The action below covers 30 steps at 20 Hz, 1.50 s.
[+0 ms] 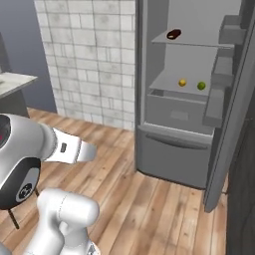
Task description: Gather the lemon and lime from the fridge and place them on a tray on the dining counter. Then gather the steak and chicken drumstick from the fridge and place them on the other tray.
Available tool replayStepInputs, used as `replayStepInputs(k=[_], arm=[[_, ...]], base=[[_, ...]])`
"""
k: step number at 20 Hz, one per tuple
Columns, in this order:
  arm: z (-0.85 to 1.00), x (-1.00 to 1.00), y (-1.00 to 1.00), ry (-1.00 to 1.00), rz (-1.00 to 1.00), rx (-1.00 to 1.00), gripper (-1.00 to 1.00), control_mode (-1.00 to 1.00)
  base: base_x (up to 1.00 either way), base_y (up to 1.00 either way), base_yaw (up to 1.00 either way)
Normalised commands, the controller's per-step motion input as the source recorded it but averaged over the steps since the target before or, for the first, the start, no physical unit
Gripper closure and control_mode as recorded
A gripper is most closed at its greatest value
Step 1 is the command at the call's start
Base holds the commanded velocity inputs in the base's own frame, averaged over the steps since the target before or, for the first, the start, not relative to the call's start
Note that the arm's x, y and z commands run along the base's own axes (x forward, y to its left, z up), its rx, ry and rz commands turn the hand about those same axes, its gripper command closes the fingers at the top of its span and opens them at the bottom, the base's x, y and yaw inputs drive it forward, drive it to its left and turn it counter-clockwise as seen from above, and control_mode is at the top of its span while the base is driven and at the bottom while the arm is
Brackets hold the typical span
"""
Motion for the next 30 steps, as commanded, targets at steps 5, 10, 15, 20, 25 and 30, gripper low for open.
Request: replayStepInputs(k=[5,10,15,20,25,30], arm=[[0.0,0.0,0.0,0.0,0.0,0.0,-1.0,1.0],[0.0,0.0,0.0,0.0,0.0,0.0,-1.0,1.0],[0.0,0.0,0.0,0.0,0.0,0.0,-1.0,1.0],[0.0,0.0,0.0,0.0,0.0,0.0,-1.0,1.0],[0.0,0.0,0.0,0.0,0.0,0.0,-1.0,1.0],[0.0,0.0,0.0,0.0,0.0,0.0,-1.0,1.0]], base=[[0.8,0.05,-0.13],[0.81,0.29,-0.12],[0.8,0.41,-0.11],[0.75,0.16,-0.11],[0.72,0.02,-0.14],[0.72,0.06,-0.15]])
